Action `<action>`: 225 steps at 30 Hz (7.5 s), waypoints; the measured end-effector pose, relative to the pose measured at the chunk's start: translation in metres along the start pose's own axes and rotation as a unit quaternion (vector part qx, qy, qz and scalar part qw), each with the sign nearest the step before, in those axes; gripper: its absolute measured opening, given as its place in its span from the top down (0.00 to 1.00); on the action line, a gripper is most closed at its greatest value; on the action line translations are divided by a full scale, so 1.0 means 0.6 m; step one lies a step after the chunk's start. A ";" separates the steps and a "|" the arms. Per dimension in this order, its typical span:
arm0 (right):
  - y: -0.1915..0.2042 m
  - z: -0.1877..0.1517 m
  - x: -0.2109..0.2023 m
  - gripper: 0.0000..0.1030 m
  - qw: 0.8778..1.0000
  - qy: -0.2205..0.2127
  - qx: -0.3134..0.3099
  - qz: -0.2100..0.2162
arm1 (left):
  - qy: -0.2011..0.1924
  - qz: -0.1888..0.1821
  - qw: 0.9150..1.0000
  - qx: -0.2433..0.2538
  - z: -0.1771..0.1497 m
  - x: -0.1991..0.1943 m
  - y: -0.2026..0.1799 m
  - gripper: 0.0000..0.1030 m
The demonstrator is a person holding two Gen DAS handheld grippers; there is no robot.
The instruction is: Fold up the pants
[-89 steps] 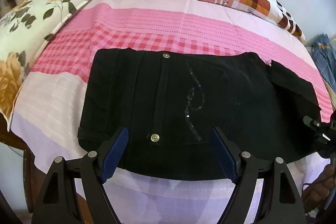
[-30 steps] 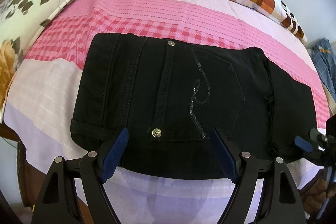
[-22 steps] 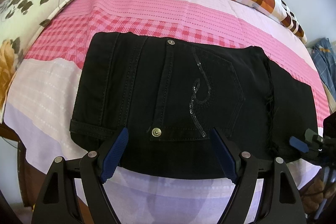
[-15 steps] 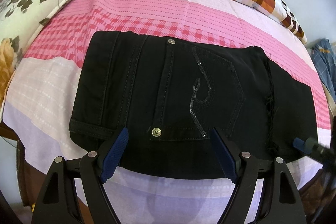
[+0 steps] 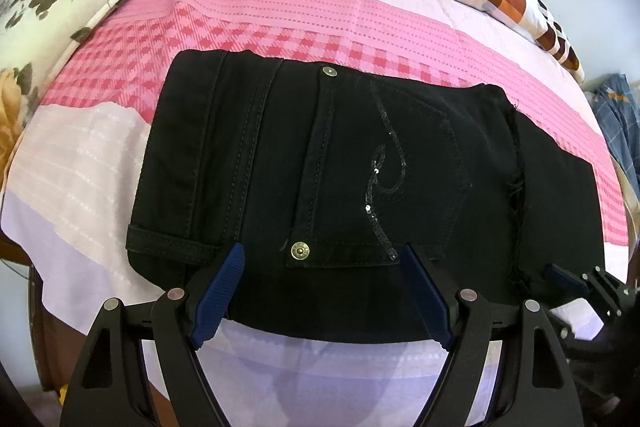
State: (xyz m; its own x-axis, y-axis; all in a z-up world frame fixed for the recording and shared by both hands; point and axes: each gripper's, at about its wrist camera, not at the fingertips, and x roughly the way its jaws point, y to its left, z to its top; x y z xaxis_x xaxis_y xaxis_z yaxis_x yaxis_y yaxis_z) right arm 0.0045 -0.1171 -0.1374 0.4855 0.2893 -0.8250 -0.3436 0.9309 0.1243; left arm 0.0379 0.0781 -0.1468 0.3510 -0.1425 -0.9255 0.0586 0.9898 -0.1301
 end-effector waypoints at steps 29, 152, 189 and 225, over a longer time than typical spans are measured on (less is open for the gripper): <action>-0.054 -0.003 -0.079 0.87 0.997 -0.062 0.021 0.033 | 0.006 -0.004 1.000 -0.006 0.002 0.001 0.003 0.22; -0.129 -0.034 0.020 0.36 0.946 -0.052 0.220 0.231 | 0.026 -0.353 0.847 -0.397 -0.067 0.058 0.288 0.14; -0.099 -0.030 0.023 0.11 0.954 -0.072 0.184 0.226 | -0.049 -0.351 0.892 -0.281 -0.033 0.054 0.243 0.03; -0.398 -0.158 -0.078 0.21 0.801 -0.174 0.459 0.343 | -0.115 -0.382 0.914 0.079 0.100 -0.176 -0.281 0.74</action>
State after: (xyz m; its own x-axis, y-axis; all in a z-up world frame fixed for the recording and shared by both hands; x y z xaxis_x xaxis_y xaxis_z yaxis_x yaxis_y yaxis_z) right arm -0.0122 -0.3741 -0.1809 0.6854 0.6990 -0.2043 0.0326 0.2509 0.9675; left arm 0.0467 -0.0743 -0.0057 0.3369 -0.8071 -0.4850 0.4965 0.5899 -0.6368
